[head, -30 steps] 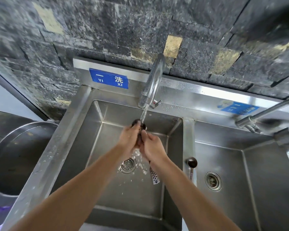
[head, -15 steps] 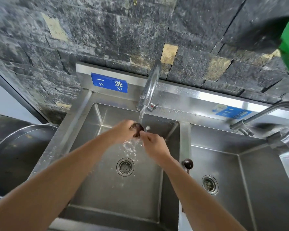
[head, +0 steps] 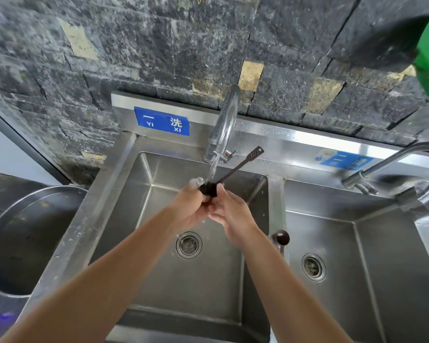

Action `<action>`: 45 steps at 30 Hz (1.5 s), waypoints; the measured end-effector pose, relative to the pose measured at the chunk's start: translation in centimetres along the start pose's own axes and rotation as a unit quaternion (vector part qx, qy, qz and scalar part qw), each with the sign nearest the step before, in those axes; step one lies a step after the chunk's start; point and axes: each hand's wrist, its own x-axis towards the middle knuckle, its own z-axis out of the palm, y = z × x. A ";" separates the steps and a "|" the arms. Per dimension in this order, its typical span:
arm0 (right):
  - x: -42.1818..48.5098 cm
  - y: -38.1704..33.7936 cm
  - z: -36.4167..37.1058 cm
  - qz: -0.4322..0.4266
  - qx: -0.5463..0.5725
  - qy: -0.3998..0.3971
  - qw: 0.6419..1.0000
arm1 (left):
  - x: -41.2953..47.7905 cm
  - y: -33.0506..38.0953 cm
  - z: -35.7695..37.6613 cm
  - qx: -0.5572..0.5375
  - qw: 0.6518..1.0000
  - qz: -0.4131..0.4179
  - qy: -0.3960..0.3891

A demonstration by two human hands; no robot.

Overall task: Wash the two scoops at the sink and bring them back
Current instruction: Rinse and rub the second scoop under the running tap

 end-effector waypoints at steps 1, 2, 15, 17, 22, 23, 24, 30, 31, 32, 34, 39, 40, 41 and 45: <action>0.4 0.0 0.4 -0.001 0.048 -0.001 0.999 | -0.4 -0.1 0.1 -0.010 1.000 0.002 -0.014; 0.8 -0.2 0.5 -0.008 0.083 0.010 0.996 | -0.7 -0.1 0.1 -0.028 0.999 0.001 -0.025; 1.3 1.7 3.9 0.061 0.306 -0.073 0.947 | -0.4 0.2 -3.9 0.525 0.838 0.117 0.090; 1.4 1.3 3.9 0.030 0.318 -0.072 0.945 | -0.7 0.2 -4.3 0.626 0.758 0.140 0.117; 2.3 1.3 6.3 0.034 0.344 -0.031 0.938 | -2.3 0.5 -5.2 0.664 0.720 0.144 0.142; 2.1 1.7 6.7 0.044 0.340 -0.033 0.939 | -2.9 0.7 -5.7 0.666 0.718 0.144 0.142; 1.8 1.8 6.5 0.050 0.333 -0.043 0.941 | -3.6 0.8 -6.4 0.666 0.720 0.145 0.133; 1.8 0.9 4.3 0.054 0.384 0.002 0.922 | -5.1 1.4 -6.6 0.659 0.732 0.131 0.111; 1.7 1.2 4.9 0.064 0.351 -0.018 0.934 | -5.1 1.6 -6.6 0.658 0.734 0.124 0.116; 1.7 1.4 5.2 0.068 0.336 -0.031 0.939 | -5.1 1.7 -6.7 0.660 0.733 0.117 0.115; 2.1 1.1 3.9 0.040 0.356 -0.026 0.933 | -5.0 1.7 -6.8 0.666 0.730 0.115 0.106; 1.9 1.6 4.3 0.068 0.361 -0.011 0.930 | -5.1 1.7 -7.2 0.667 0.730 0.099 0.112; 1.6 1.6 4.2 0.079 0.359 -0.011 0.930 | -5.0 1.7 -7.5 0.664 0.734 0.091 0.114; 1.7 1.5 3.5 0.076 0.378 0.021 0.922 | -5.0 1.8 -7.9 0.663 0.735 0.083 0.113; 1.9 0.9 2.1 0.069 0.412 0.073 0.905 | -5.4 1.9 -8.1 0.677 0.721 0.074 0.126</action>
